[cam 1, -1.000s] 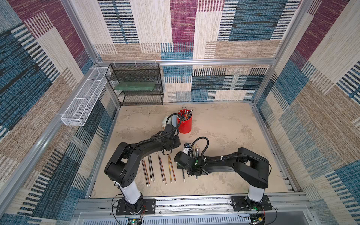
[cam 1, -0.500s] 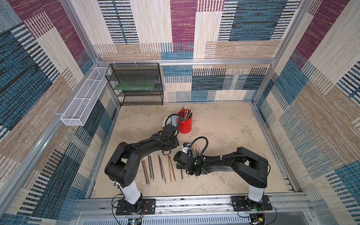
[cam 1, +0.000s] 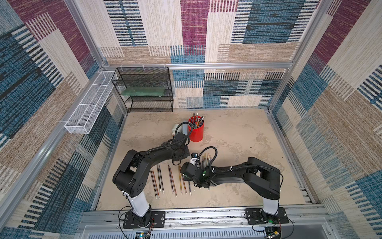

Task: Remove the protective cover of the pencils
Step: Place the pencil at the center of the board, then place the protective sleeve at the center of the board.

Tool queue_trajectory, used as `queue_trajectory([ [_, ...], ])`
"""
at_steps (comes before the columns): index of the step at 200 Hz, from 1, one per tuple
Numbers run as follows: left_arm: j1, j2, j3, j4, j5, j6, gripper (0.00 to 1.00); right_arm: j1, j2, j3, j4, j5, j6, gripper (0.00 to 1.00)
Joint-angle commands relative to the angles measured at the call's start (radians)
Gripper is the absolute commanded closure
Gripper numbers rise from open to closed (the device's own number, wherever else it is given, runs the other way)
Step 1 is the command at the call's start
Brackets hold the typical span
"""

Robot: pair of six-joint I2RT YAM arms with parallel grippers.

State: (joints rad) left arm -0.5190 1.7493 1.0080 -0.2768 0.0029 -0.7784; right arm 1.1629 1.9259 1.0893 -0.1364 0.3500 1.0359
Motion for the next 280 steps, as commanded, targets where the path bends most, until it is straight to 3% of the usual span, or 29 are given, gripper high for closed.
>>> queue_trajectory([
  [1,0.001,0.007,0.011,-0.005,-0.012,0.021,1.00,-0.004,-0.006,-0.008,-0.028,0.009,0.021,0.89],
  [150,0.001,0.040,0.043,-0.034,-0.006,0.030,0.97,-0.015,-0.086,-0.022,-0.008,0.016,-0.041,0.70],
  [213,0.000,0.042,0.047,-0.038,-0.001,0.033,0.90,-0.026,-0.199,-0.092,-0.040,0.092,-0.021,0.67],
  [280,0.000,0.045,0.050,-0.041,0.006,0.037,0.85,-0.076,-0.230,-0.161,-0.054,0.093,-0.004,0.66],
])
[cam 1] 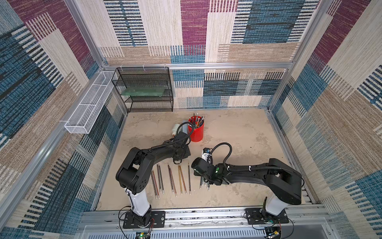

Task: Remove the protective cover of the pencils
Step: Place the protective sleeve at the center of the board.

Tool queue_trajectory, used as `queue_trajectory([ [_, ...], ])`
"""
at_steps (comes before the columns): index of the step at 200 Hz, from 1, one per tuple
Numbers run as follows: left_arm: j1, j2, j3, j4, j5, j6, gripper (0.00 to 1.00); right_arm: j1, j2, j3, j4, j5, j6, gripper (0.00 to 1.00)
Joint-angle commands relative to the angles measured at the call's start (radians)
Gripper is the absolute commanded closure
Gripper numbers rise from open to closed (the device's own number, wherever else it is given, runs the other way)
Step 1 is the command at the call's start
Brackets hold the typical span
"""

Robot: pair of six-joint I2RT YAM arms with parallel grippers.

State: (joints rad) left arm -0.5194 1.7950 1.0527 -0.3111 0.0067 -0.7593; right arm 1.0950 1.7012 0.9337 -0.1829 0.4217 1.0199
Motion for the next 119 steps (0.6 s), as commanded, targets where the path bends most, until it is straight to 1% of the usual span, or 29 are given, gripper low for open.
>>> queue_trajectory([
  [1,0.000,-0.001,0.006,-0.006,0.002,0.018,0.85,-0.008,-0.006,-0.005,-0.007,0.021,0.012,0.66],
  [21,0.000,0.000,0.006,-0.007,0.000,0.018,0.83,-0.015,0.005,-0.001,-0.015,0.019,0.011,0.66],
  [95,-0.001,0.003,0.009,-0.007,0.004,0.017,0.82,-0.031,0.032,-0.001,-0.021,0.012,0.012,0.67],
  [119,0.000,0.003,0.010,-0.005,0.012,0.017,0.77,-0.034,0.037,0.003,-0.021,0.011,0.009,0.67],
])
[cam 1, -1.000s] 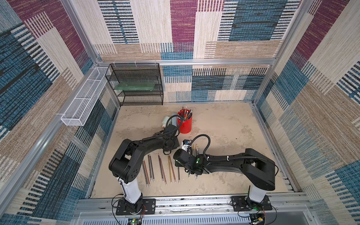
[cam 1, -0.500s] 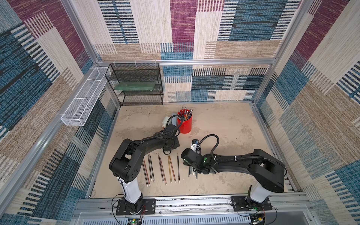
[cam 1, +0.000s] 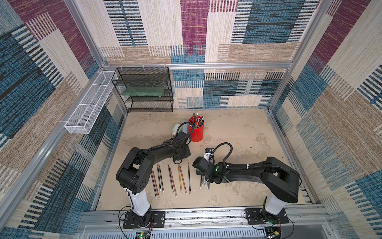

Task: Remove the protective cover of the pencils
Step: Place the protective sleeve at the center of the board, then pick up the pencil from the center of the board.

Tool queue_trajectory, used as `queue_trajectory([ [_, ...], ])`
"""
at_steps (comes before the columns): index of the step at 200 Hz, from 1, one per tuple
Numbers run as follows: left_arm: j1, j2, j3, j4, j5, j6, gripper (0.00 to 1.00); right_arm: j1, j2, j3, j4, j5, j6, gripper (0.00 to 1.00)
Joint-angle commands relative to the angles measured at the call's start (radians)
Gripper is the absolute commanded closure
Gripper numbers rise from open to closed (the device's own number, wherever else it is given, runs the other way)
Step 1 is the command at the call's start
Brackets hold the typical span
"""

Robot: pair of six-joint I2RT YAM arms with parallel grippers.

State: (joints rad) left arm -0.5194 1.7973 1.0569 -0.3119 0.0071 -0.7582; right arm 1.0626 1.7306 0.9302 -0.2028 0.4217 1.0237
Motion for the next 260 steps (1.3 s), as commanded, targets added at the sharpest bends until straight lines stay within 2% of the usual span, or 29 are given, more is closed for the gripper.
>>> queue_trajectory([
  [1,0.000,0.001,0.006,-0.004,0.011,0.016,0.77,-0.001,0.008,0.007,-0.001,0.011,0.005,0.67],
  [110,0.001,-0.015,-0.001,0.001,0.021,0.017,0.75,-0.007,0.034,0.028,-0.028,0.010,0.010,0.67],
  [260,0.000,-0.119,-0.060,0.014,0.027,0.011,0.73,-0.007,0.165,0.142,-0.121,0.000,-0.017,0.69],
])
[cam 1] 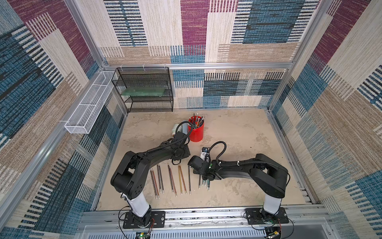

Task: Remove the protective cover of the pencils
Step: Pick up the pencil from the center of the board.

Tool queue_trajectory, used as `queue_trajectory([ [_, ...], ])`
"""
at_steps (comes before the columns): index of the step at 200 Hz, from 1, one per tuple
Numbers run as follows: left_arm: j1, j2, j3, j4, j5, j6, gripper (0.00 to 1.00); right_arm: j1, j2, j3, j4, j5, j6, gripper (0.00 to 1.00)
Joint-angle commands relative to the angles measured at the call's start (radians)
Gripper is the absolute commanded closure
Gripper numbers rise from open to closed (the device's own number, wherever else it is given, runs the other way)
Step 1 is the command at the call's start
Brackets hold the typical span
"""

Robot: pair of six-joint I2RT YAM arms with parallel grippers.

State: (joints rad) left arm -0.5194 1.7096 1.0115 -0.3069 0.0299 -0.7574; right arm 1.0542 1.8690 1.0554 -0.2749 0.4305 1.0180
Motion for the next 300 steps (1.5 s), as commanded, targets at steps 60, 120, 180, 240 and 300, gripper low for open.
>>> queue_trajectory([
  [60,0.000,-0.249,-0.139,0.037,-0.004,-0.021,0.70,0.031,0.068,0.069,-0.153,0.045,-0.022,0.71],
  [120,0.000,-0.531,-0.294,0.045,-0.093,-0.077,0.61,0.063,0.110,0.117,-0.224,0.065,-0.033,0.73],
  [180,0.001,-0.742,-0.408,0.046,-0.182,-0.127,0.28,0.069,0.128,0.130,-0.233,0.068,-0.031,0.83],
  [240,0.003,-0.865,-0.521,0.163,-0.168,-0.169,0.10,0.067,0.118,0.109,-0.195,0.052,-0.044,0.92],
  [300,0.003,-0.875,-0.495,0.161,-0.029,-0.117,0.24,0.071,0.040,0.084,-0.106,0.046,-0.085,0.97],
])
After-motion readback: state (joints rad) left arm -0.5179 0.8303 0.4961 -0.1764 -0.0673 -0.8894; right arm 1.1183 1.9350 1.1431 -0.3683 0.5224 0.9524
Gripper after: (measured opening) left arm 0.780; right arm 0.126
